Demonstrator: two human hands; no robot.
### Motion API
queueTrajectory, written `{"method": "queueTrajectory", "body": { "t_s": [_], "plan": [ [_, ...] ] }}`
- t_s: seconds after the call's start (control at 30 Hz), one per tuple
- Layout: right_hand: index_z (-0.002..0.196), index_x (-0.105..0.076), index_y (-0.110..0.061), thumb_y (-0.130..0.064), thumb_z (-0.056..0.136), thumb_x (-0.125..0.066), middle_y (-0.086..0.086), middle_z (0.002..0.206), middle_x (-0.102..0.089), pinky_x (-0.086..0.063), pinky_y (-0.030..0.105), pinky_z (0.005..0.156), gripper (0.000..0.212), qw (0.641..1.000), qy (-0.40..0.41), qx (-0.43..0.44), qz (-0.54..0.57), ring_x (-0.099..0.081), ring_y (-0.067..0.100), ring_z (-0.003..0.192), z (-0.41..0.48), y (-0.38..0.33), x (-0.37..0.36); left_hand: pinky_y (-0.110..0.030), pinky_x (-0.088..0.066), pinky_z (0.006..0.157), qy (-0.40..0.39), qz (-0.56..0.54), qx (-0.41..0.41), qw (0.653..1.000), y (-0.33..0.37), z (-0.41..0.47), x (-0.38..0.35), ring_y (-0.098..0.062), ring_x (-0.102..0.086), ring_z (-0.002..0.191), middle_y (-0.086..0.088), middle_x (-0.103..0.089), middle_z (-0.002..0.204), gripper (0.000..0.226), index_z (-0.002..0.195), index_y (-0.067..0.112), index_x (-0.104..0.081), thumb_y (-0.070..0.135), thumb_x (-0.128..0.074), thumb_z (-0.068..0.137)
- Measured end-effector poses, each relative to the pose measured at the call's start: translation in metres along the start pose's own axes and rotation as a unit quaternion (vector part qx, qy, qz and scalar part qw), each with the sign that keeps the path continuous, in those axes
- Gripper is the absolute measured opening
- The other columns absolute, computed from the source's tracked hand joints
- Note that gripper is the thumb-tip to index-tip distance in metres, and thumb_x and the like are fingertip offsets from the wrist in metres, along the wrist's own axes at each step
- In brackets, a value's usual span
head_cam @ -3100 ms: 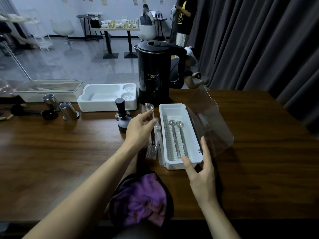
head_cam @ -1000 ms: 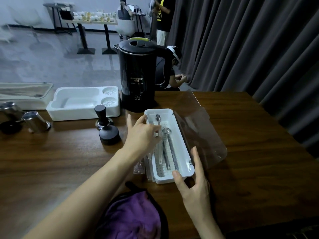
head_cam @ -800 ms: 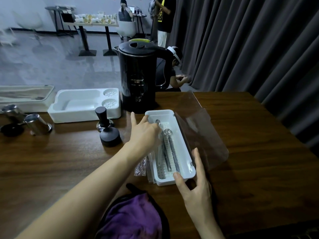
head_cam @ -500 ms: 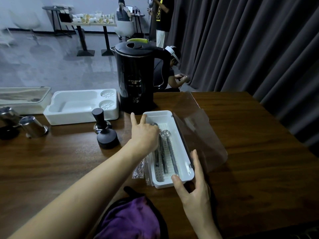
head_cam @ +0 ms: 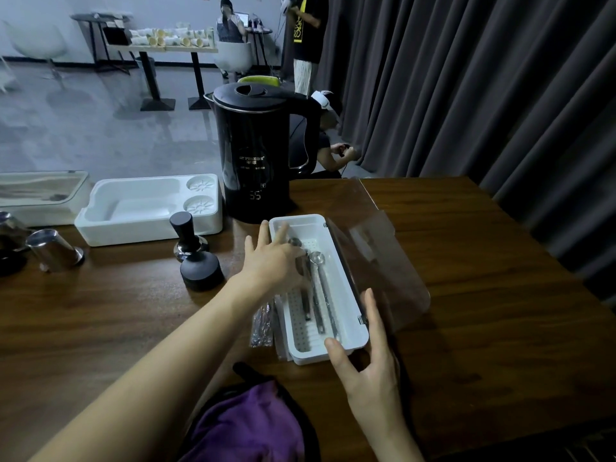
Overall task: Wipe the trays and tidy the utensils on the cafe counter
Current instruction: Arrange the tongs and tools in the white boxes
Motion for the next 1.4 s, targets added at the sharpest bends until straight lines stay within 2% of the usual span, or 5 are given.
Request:
{"method": "queueTrajectory", "body": {
  "t_s": [0.3,0.53,0.73,0.97,1.4],
  "plan": [
    [0.154,-0.017,-0.053,-0.070,0.074,-0.063,-0.062,0.132,-0.026,-0.034,0.016,0.104,0.094,1.000,0.004,0.000,-0.003,-0.032,-0.027,0.128,-0.001,-0.001,-0.002,-0.045,-0.030,0.121,0.171,-0.346,-0.040,0.922,-0.030,-0.045,-0.020,-0.012,-0.024,0.152,0.010,-0.023,0.167,0.071,0.150,0.044,-0.045,0.079,-0.047,0.087],
    [0.153,-0.017,-0.056,-0.055,0.079,-0.069,-0.059,0.134,-0.028,-0.039,0.027,0.109,0.091,1.000,0.002,-0.001,-0.002,-0.035,-0.023,0.129,-0.001,0.001,-0.003,-0.038,-0.049,0.096,0.219,-0.292,0.023,0.931,-0.062,-0.069,-0.043,-0.006,-0.059,0.105,0.013,-0.057,0.123,0.052,0.149,0.040,-0.048,0.043,-0.061,0.098],
    [0.153,-0.017,-0.056,-0.055,0.083,-0.071,-0.038,0.152,-0.030,-0.040,0.041,0.116,0.088,1.000,0.006,0.003,0.002,-0.035,-0.010,0.139,-0.001,0.004,-0.004,-0.032,-0.044,0.082,0.169,-0.229,0.032,0.958,-0.062,-0.064,-0.044,-0.013,-0.059,0.103,0.009,-0.055,0.107,0.060,0.144,0.037,-0.052,0.052,-0.071,0.088],
    [0.152,-0.018,-0.057,-0.058,0.083,-0.072,-0.044,0.148,-0.030,-0.042,0.043,0.114,0.088,1.000,0.004,0.010,0.005,-0.037,-0.011,0.137,-0.001,0.003,-0.004,-0.036,-0.047,0.076,0.153,-0.190,0.041,0.969,-0.064,-0.053,-0.043,-0.018,-0.058,0.090,0.007,-0.058,0.095,0.055,0.137,0.039,-0.056,0.043,-0.074,0.086],
    [0.152,-0.018,-0.058,-0.059,0.082,-0.070,-0.033,0.153,-0.033,-0.040,0.047,0.115,0.087,1.000,0.009,0.001,0.006,-0.037,-0.002,0.140,-0.002,0.003,-0.004,-0.035,-0.045,0.072,0.233,-0.203,0.027,0.951,-0.067,-0.058,-0.049,-0.022,-0.063,0.091,0.003,-0.067,0.094,0.042,0.139,0.027,-0.058,0.031,-0.062,0.097]
  ]
}}
Point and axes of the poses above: each hand's wrist, its own z-axis towards the middle knuckle, its own x-axis out of the back of the hand, y = z × x, the point moved 3 cm from there along z, towards the middle knuckle
